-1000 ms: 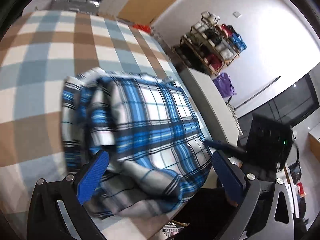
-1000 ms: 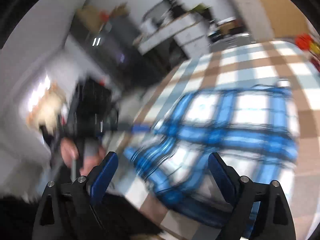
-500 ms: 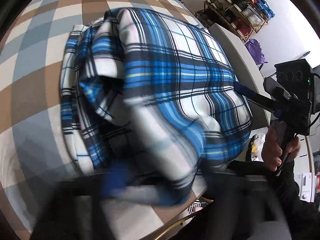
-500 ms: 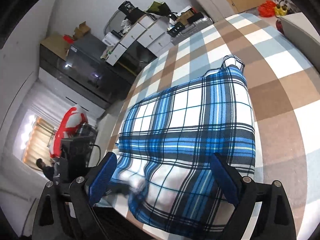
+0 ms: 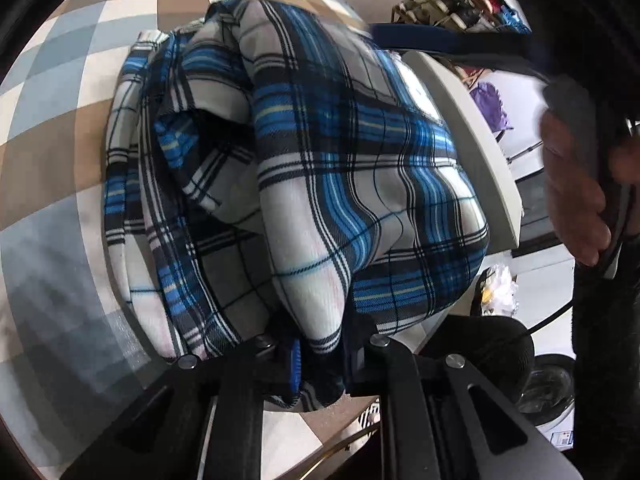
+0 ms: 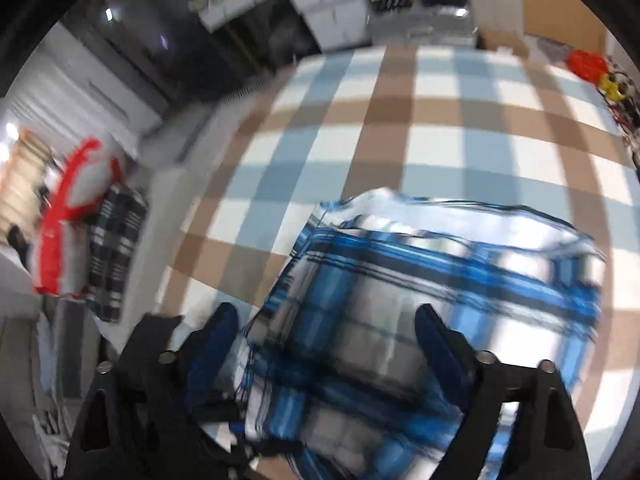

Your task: Fold large clothes

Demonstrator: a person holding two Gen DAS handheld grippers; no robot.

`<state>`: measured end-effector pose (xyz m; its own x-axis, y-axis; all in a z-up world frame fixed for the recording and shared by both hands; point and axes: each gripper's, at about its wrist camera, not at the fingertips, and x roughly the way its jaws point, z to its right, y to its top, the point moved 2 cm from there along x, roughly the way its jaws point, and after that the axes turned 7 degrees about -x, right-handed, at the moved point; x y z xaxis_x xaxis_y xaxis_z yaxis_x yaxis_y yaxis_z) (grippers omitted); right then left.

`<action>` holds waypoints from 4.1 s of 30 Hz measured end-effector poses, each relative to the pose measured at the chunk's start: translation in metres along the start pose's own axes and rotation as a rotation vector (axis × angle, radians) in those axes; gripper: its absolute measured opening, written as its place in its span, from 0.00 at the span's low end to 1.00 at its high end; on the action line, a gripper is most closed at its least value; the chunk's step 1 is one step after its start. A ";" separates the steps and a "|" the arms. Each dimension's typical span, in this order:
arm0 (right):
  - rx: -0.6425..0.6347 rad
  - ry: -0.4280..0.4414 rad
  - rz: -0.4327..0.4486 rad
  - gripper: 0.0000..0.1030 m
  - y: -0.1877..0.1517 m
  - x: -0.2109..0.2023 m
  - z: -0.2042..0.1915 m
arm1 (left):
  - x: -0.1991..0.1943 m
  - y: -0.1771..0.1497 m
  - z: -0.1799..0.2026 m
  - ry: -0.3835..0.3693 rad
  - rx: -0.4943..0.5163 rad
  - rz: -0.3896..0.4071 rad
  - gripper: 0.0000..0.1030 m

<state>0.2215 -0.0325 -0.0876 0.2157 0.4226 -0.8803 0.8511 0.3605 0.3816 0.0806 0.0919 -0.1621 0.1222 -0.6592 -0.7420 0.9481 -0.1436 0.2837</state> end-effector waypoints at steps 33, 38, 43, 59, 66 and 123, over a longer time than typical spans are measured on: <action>0.405 0.475 0.194 0.85 -0.003 -0.005 0.053 | -0.072 0.012 -0.062 0.090 -0.154 0.130 0.13; 0.393 0.543 0.242 0.88 -0.083 -0.051 0.072 | -0.103 0.003 -0.035 0.005 -0.135 0.281 0.15; 0.449 0.630 0.231 0.94 -0.131 -0.019 0.084 | -0.110 0.012 -0.003 -0.218 -0.104 0.396 0.75; 0.383 0.635 0.256 0.97 -0.148 -0.021 0.085 | -0.066 0.037 -0.023 -0.039 -0.244 0.308 0.75; 0.366 0.602 0.241 0.97 -0.145 -0.025 0.081 | -0.055 0.024 -0.019 0.054 -0.160 0.288 0.75; 0.211 0.060 0.201 0.86 -0.147 -0.032 0.135 | -0.031 0.049 -0.041 0.069 -0.168 0.137 0.81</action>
<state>0.1540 -0.2113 -0.1542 0.3664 0.5186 -0.7725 0.8763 0.0867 0.4738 0.1350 0.1354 -0.1503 0.2680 -0.6112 -0.7448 0.9560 0.0731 0.2840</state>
